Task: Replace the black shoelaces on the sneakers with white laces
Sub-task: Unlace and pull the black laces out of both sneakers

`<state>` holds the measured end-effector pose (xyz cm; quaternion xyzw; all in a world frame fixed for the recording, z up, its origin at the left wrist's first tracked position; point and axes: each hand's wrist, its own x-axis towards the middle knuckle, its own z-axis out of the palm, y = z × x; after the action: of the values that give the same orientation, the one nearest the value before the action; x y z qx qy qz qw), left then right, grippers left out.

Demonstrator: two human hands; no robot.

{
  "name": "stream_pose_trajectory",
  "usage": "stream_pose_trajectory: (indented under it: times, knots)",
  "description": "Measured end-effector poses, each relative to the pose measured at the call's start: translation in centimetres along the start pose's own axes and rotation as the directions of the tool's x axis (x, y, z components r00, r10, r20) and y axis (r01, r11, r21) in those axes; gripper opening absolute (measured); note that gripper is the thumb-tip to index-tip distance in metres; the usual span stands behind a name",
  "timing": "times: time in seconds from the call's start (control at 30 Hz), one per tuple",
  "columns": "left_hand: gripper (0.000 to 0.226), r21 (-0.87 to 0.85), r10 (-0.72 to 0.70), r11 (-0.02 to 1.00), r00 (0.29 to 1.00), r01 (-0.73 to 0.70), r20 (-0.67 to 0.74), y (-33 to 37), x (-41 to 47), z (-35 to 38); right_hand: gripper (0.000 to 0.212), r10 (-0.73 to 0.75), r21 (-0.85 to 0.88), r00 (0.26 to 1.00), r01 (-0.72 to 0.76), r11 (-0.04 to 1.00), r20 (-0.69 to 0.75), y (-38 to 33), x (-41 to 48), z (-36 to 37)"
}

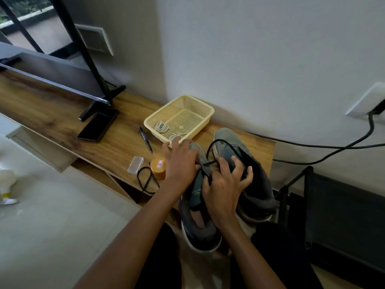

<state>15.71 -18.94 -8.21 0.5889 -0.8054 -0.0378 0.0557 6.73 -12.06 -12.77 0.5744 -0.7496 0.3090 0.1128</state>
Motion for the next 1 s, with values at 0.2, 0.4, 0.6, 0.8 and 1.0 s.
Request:
stream_pose_trajectory:
  times: [0.2, 0.4, 0.6, 0.8, 1.0]
  knots:
    - [0.015, -0.016, -0.071, 0.997, 0.985, 0.070, -0.156, -2.4, -0.2, 0.7, 0.005, 0.014, -0.040, 1.000, -0.015, 0.999, -0.003, -0.1, 0.0, 0.0]
    - [0.013, -0.445, -0.499, 0.806, 0.852, 0.389, -0.159, -3.0, -2.0, 1.7, 0.008, -0.001, -0.003, 1.000, 0.001, 1.000, 0.002, -0.1, -0.1, 0.1]
    - [0.022, -0.187, -0.124, 0.976, 0.992, 0.116, -0.032, -0.6, -1.2, 1.2, 0.009, 0.009, 0.017, 1.000, -0.008, 1.000, -0.007, -0.1, 0.0, 0.3]
    - [0.014, 0.020, -0.028, 0.999, 1.000, 0.028, 0.006, -0.1, 0.0, 0.5, 0.004, 0.022, 0.000, 1.000, -0.022, 1.000, 0.006, -0.1, -0.1, 0.0]
    - [0.021, -0.025, -0.148, 0.989, 0.983, 0.147, -0.110, -1.9, -0.4, 1.3, 0.007, 0.018, -0.013, 1.000, -0.018, 1.000, -0.003, -0.1, 0.1, 0.0]
